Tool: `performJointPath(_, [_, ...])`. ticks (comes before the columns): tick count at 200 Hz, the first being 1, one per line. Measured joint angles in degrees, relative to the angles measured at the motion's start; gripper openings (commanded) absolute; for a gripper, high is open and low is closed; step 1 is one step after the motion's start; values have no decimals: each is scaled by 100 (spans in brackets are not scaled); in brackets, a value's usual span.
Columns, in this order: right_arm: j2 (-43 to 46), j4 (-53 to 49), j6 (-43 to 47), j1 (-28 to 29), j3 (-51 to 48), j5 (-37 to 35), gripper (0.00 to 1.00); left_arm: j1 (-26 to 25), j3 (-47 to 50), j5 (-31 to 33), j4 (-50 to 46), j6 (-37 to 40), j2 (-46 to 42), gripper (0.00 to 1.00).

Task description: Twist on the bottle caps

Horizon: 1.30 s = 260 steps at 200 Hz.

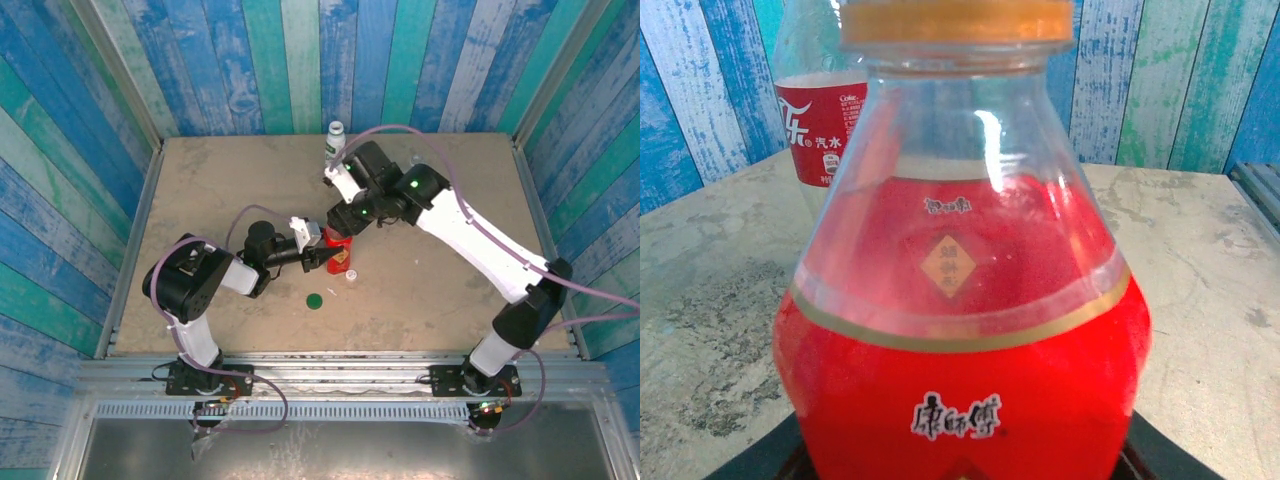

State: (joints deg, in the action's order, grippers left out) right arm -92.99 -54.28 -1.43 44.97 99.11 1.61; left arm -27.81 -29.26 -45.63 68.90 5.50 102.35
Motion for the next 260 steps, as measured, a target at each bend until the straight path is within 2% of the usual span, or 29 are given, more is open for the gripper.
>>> performJointPath(32, [367,385,-136,-7,-328,0,65,-2,61,-39,-2,-31,-37,48])
performJointPath(89, [234,566,-247,-17,-431,127,56,-7,313,-87,-212,-103,-376,48])
performJointPath(260, [50,802,-352,-96,-776,402,26,-17,341,-70,-411,118,-470,48])
